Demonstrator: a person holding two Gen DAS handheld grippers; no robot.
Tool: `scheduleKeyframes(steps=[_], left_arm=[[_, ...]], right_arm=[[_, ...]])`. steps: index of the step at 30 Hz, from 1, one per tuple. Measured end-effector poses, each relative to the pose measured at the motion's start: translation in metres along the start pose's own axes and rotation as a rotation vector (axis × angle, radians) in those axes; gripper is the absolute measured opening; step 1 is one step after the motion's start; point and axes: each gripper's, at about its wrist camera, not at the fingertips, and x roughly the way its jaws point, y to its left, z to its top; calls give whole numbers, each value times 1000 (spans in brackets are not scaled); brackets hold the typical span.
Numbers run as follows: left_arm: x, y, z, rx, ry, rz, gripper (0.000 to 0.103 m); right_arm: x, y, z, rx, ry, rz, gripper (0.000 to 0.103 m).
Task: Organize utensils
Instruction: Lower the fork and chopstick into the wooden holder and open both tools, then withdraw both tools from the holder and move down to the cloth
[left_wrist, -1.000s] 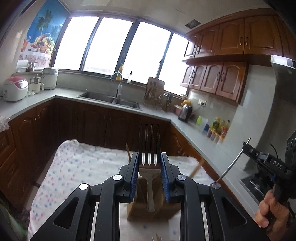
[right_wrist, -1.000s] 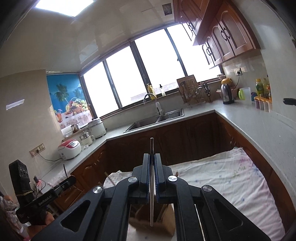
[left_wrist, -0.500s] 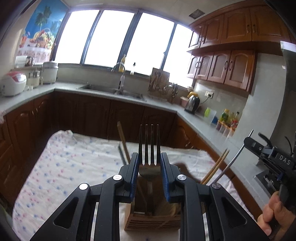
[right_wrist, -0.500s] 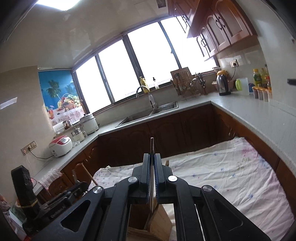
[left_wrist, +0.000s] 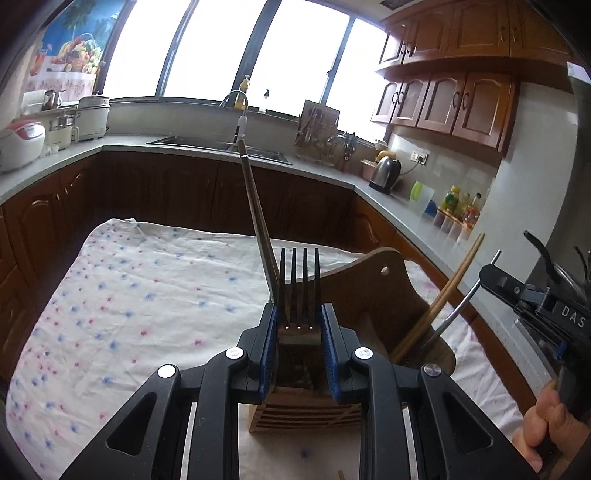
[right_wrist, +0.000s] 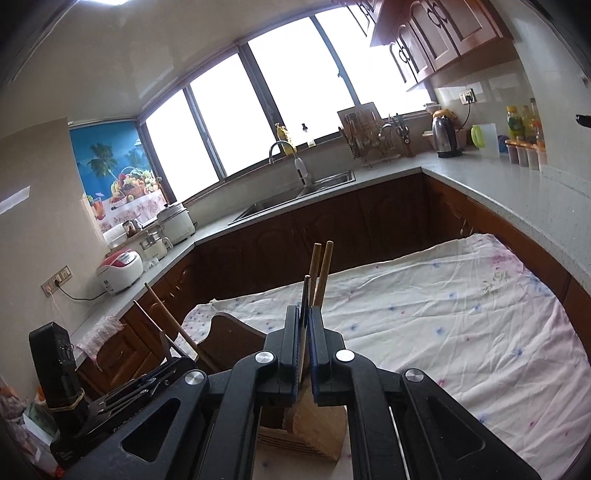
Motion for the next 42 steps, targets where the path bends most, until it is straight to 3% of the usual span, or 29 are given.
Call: scheduleKeyframes(steps=[12, 16, 18, 20, 21, 24, 26, 29, 31, 35, 42], left_arm=[[2, 2, 10, 2, 16, 5, 22], [-5, 0, 4, -7, 19, 2, 23], [-9, 0, 3, -6, 11, 10, 24], [-13, -2, 4, -4, 6, 19, 34], [-15, -3, 4, -5, 1, 20, 42], [-22, -5, 1, -5, -7, 28, 46], [-25, -4, -1, -5, -3, 33, 50], [-33, -2, -5, -12, 0, 41, 60], [-43, 0, -9, -30, 1, 57, 74], [-67, 2, -21, -61, 5, 60, 81], [-110, 2, -44, -79, 43, 65, 82]], right_arm=[[3, -4, 3, 20, 27, 14, 6], [-1, -5, 3, 31, 30, 29, 14], [-3, -5, 4, 34, 30, 35, 22], [-6, -6, 4, 46, 22, 45, 40], [-9, -6, 4, 51, 18, 48, 42], [-15, -8, 4, 73, 11, 57, 48], [-21, -10, 3, 86, 5, 61, 70], [-35, -13, -1, 91, -8, 70, 78], [-45, -15, -6, 93, -11, 69, 83], [-67, -22, -21, 97, -3, 57, 88], [-107, -35, -49, 103, 25, 10, 90]])
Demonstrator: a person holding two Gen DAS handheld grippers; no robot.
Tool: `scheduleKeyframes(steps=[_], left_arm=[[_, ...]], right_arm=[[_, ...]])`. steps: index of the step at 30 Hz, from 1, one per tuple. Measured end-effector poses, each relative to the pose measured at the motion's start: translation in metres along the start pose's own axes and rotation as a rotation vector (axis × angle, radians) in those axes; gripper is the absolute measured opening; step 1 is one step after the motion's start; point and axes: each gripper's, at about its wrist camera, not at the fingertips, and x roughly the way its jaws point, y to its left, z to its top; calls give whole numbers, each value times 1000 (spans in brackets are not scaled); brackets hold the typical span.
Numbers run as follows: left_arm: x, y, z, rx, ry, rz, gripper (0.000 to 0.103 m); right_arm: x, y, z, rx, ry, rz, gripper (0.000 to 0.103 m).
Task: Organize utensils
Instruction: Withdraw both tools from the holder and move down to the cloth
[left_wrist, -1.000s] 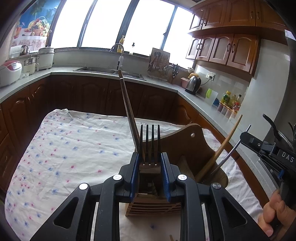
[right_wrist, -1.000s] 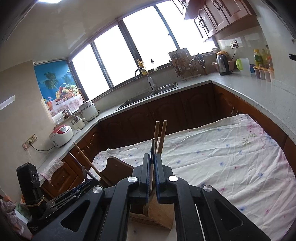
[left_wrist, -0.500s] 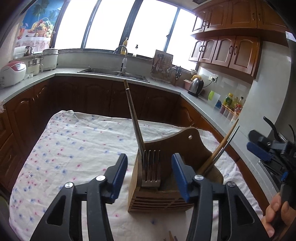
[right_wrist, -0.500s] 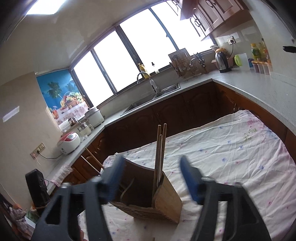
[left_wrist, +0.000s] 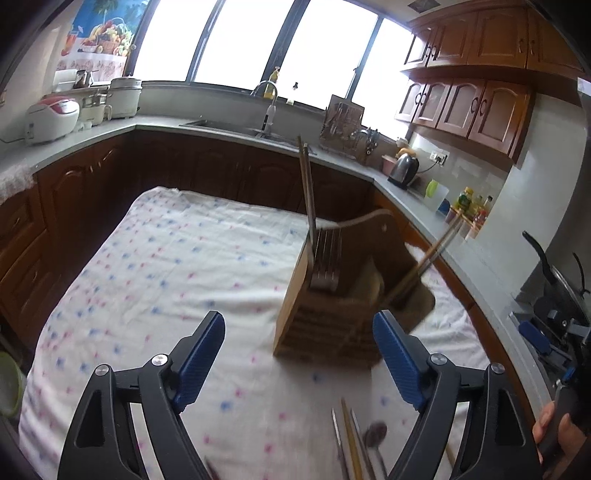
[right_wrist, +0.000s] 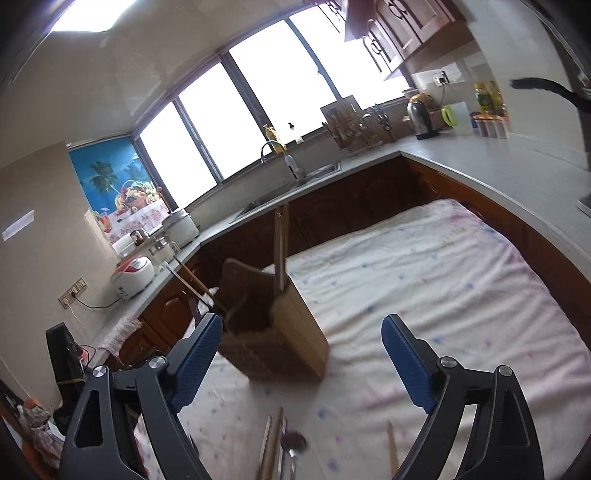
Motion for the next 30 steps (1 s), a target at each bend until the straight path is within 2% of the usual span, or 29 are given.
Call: scheduleKeyframes(steps=[15, 30], left_arm=[[-71, -2, -59, -8, 87, -28, 82], [-84, -23, -85, 28, 143, -39, 82]], right_arm=[[-68, -31, -74, 35, 67, -94, 90], [-79, -36, -100, 24, 100, -111, 90]])
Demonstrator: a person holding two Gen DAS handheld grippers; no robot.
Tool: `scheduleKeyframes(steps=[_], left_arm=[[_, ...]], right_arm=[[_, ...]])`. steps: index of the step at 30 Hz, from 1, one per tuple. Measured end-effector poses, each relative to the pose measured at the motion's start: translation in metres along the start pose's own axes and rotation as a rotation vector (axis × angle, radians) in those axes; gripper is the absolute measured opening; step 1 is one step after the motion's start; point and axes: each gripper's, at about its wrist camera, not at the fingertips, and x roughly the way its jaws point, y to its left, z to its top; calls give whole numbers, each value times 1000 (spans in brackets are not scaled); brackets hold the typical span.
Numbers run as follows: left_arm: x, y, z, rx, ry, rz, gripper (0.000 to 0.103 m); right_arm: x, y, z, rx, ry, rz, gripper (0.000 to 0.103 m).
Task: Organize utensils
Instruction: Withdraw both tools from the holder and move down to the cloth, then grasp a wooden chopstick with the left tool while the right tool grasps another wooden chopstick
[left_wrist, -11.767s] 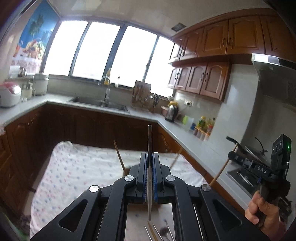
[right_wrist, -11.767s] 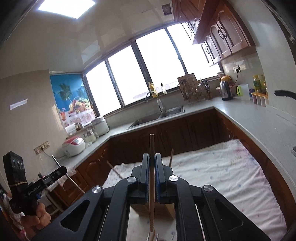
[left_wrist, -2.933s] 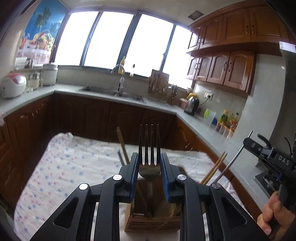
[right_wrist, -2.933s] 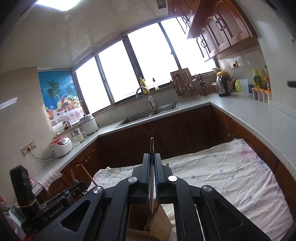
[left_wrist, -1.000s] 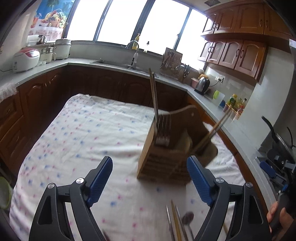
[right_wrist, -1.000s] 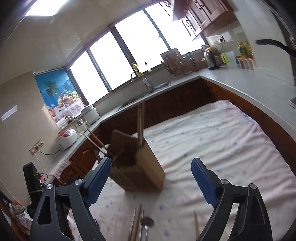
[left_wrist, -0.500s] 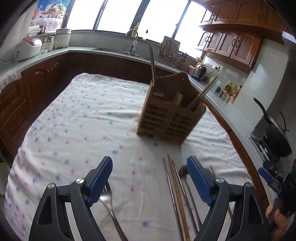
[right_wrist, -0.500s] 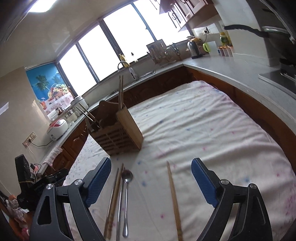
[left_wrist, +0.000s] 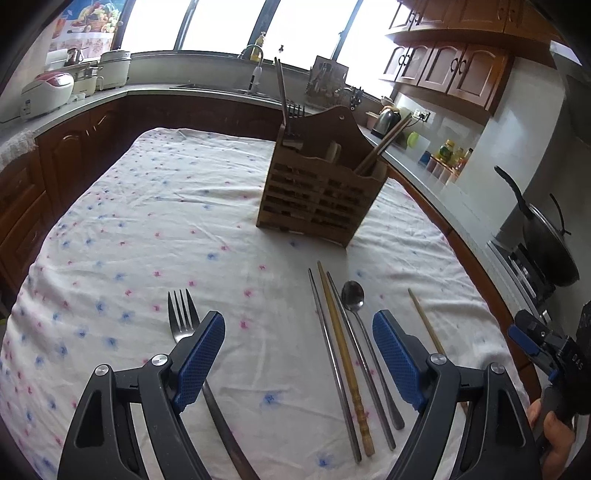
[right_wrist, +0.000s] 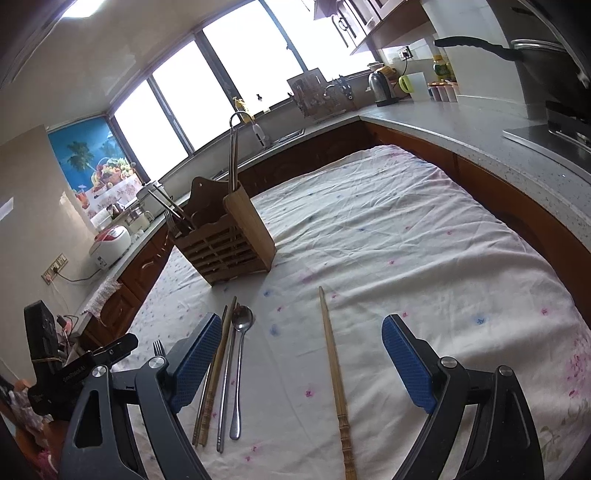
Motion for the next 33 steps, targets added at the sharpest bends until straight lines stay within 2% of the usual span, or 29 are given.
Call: scheduleKeyframes(steps=[9, 13, 14, 16, 19, 20, 23, 25, 27, 33], left_arm=[[10, -8, 3, 23, 18, 5, 80], [20, -12, 7, 35, 33, -3, 74], [24, -13, 9, 37, 42, -11, 71], [33, -15, 12, 45, 60, -26, 57], [47, -20, 17, 69, 87, -34, 51], [52, -22, 19, 73, 95, -37, 51], [69, -28, 26, 94, 136, -52, 45], [85, -32, 32, 117, 170, -40, 36], [100, -36, 36, 131, 199, -37, 31], [140, -48, 45, 182, 263, -15, 25]], right_arm=[[14, 1, -2, -30, 38, -10, 90], [26, 3, -2, -63, 69, -31, 88], [28, 3, -2, -71, 75, -34, 84], [38, 6, -1, -98, 107, -47, 74], [54, 6, 0, -130, 158, -71, 65], [60, 6, 1, -141, 176, -80, 57], [74, 4, 3, -158, 214, -81, 43], [81, 2, 4, -168, 229, -92, 41], [87, 1, 6, -172, 241, -96, 38], [107, -5, 10, -187, 288, -114, 35]])
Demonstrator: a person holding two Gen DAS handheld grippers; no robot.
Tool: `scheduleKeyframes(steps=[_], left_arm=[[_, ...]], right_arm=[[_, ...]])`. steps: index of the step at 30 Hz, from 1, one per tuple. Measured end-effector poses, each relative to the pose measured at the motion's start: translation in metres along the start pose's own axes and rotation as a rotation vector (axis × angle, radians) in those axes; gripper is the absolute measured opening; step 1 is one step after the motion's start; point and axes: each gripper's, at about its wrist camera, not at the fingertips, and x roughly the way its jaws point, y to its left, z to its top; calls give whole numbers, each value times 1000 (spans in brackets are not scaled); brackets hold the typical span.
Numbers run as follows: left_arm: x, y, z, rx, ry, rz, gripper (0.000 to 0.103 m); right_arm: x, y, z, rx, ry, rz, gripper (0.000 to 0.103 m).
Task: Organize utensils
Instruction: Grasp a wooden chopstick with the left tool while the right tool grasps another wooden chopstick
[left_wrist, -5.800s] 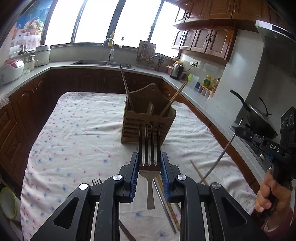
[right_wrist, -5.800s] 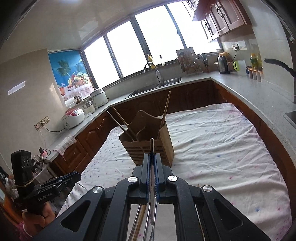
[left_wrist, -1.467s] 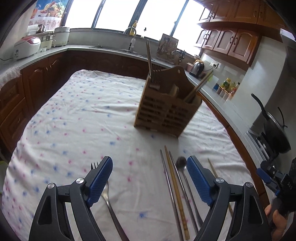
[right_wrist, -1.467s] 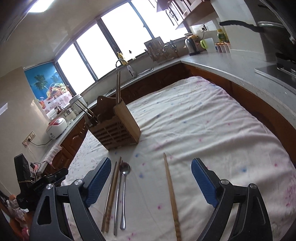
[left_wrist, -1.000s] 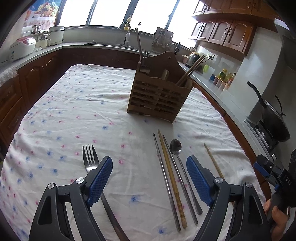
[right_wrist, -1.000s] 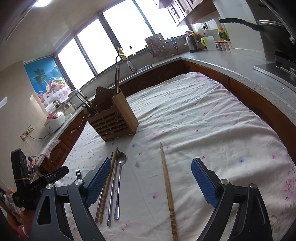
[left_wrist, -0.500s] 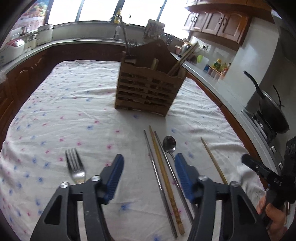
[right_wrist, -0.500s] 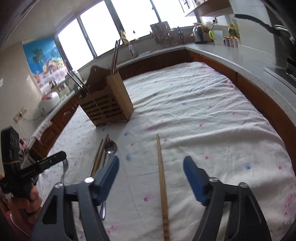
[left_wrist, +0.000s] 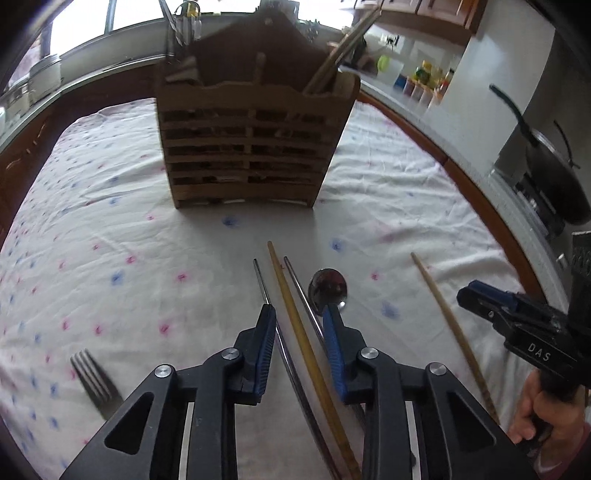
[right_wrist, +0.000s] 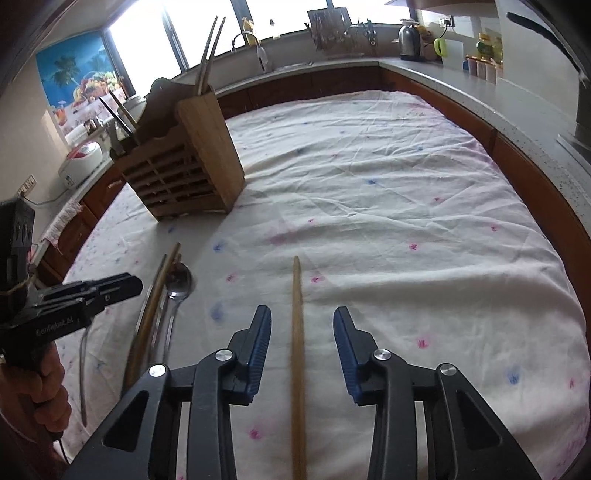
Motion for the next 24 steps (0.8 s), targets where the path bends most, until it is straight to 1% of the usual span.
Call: scheduleKeyframes(steps=[3, 7, 10, 16, 20, 22, 24], left_arm=[[15, 0, 10, 11, 20, 2, 21], [30, -1, 17, 39, 43, 28, 19], [41, -1, 20, 49, 61, 33, 16], [51, -1, 27, 77, 72, 53, 16], [57, -4, 34, 121, 100, 68, 16], [61, -11, 37, 171, 119, 77, 16], [64, -12, 40, 170, 146, 58, 16]], right_arm=[[8, -1, 2, -7, 19, -7, 29], [18, -4, 3, -7, 43, -15, 25], [22, -7, 5, -2, 45, -11, 23], [30, -5, 12, -21, 50, -21, 22], [35, -2, 17, -41, 58, -28, 22], [37, 0, 18, -52, 61, -30, 23], [37, 1, 18, -62, 62, -34, 23]])
